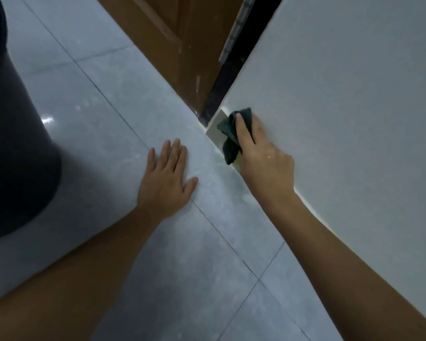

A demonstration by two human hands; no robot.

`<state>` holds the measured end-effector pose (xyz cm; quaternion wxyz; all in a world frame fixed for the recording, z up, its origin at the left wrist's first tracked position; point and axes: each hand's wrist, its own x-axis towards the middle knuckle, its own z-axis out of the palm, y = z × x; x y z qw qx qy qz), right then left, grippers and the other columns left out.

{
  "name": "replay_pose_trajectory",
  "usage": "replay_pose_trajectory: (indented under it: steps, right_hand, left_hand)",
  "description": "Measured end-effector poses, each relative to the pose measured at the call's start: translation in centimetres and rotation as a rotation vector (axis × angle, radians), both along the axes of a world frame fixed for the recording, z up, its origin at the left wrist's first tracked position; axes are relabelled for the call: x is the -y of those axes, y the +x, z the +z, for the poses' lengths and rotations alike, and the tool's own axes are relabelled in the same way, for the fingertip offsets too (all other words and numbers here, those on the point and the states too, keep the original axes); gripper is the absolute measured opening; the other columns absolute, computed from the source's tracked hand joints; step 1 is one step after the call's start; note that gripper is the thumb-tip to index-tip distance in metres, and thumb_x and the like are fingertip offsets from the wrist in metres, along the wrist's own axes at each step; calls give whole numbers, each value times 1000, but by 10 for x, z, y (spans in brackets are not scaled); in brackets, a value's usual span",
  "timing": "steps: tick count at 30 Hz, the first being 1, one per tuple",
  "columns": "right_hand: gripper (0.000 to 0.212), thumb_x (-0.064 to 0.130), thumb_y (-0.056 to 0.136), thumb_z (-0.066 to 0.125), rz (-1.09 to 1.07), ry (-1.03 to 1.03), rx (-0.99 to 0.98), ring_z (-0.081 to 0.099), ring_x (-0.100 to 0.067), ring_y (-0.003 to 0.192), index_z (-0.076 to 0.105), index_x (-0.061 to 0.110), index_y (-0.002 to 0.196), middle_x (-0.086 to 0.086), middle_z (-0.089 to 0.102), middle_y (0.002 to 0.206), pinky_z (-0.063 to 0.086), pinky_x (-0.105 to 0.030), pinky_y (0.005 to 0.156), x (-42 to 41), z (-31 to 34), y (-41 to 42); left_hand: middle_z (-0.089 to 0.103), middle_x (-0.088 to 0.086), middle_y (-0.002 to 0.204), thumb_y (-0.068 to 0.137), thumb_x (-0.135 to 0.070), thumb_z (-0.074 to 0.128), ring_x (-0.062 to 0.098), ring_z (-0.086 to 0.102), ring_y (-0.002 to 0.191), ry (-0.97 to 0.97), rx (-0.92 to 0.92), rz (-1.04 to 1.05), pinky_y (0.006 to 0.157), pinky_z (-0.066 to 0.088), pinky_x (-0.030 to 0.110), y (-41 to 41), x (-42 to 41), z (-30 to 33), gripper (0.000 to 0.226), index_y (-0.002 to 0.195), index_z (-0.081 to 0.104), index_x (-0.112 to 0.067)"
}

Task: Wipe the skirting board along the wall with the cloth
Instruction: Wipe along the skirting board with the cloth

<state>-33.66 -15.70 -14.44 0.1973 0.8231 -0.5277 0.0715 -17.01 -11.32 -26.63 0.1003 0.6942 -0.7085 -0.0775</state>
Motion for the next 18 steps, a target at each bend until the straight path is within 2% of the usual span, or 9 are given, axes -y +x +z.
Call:
replay_pose_trajectory:
  steps: [4, 5, 7, 9, 12, 14, 15, 18]
  right_hand:
    - [55, -2, 82, 47, 106, -91, -144, 55, -21, 54, 57, 18, 132, -13, 56, 136, 31, -23, 40, -7, -23, -4]
    - [54, -2, 82, 44, 138, -85, -171, 56, -22, 56, 57, 17, 131, -14, 56, 135, 33, -23, 40, -9, -29, -5]
    - [52, 1, 81, 53, 216, -33, -221, 58, -26, 62, 57, 14, 130, -17, 57, 132, 41, -27, 43, -9, -36, -8]
    - [50, 3, 80, 59, 296, -30, -309, 57, -25, 65, 58, 13, 129, -15, 60, 126, 42, -29, 46, -5, -42, -10]
    - [47, 2, 84, 47, 346, -105, -411, 55, -22, 67, 60, 15, 127, -10, 61, 123, 38, -29, 50, 4, -43, -7]
    - [49, 2, 85, 39, 343, -154, -435, 54, -21, 69, 59, 16, 128, -10, 55, 127, 35, -29, 52, 12, -41, 1]
    - [50, 1, 86, 38, 336, -178, -441, 54, -21, 69, 58, 16, 129, -10, 51, 128, 34, -29, 53, 18, -40, 9]
    - [48, 5, 84, 48, 285, -183, -447, 56, -21, 75, 57, 16, 131, -7, 56, 130, 37, -28, 55, 27, -41, 30]
  left_hand:
    - [20, 13, 158, 92, -53, 26, 30, 15, 146, 8, 4, -16, 117, 5, 50, -9, -8, -7, 75, 150, 23, -6]
    - [21, 13, 157, 91, -53, 26, 30, 15, 146, 5, 4, -10, 118, 6, 50, -9, -9, -11, 75, 150, 23, -6]
    - [22, 14, 157, 91, -53, 25, 30, 17, 146, 7, -10, -5, 117, 8, 51, -10, -6, -10, 76, 149, 24, -5]
    - [24, 15, 156, 91, -53, 25, 31, 19, 145, -2, -18, 8, 117, 9, 51, -7, -5, -15, 76, 149, 26, -5]
    - [28, 16, 154, 90, -52, 27, 32, 23, 144, -14, -28, 6, 116, 13, 51, -7, -8, -17, 75, 147, 29, -3]
    - [29, 16, 154, 90, -52, 28, 32, 25, 143, -24, -34, 12, 116, 14, 51, -8, -7, -17, 75, 147, 30, -3]
    - [29, 16, 154, 90, -52, 28, 32, 25, 143, -27, -41, 23, 116, 13, 51, -7, -7, -17, 75, 147, 30, -3]
    - [28, 16, 154, 89, -52, 28, 32, 24, 144, -30, -55, 34, 116, 12, 51, -5, -6, -17, 76, 147, 30, -3]
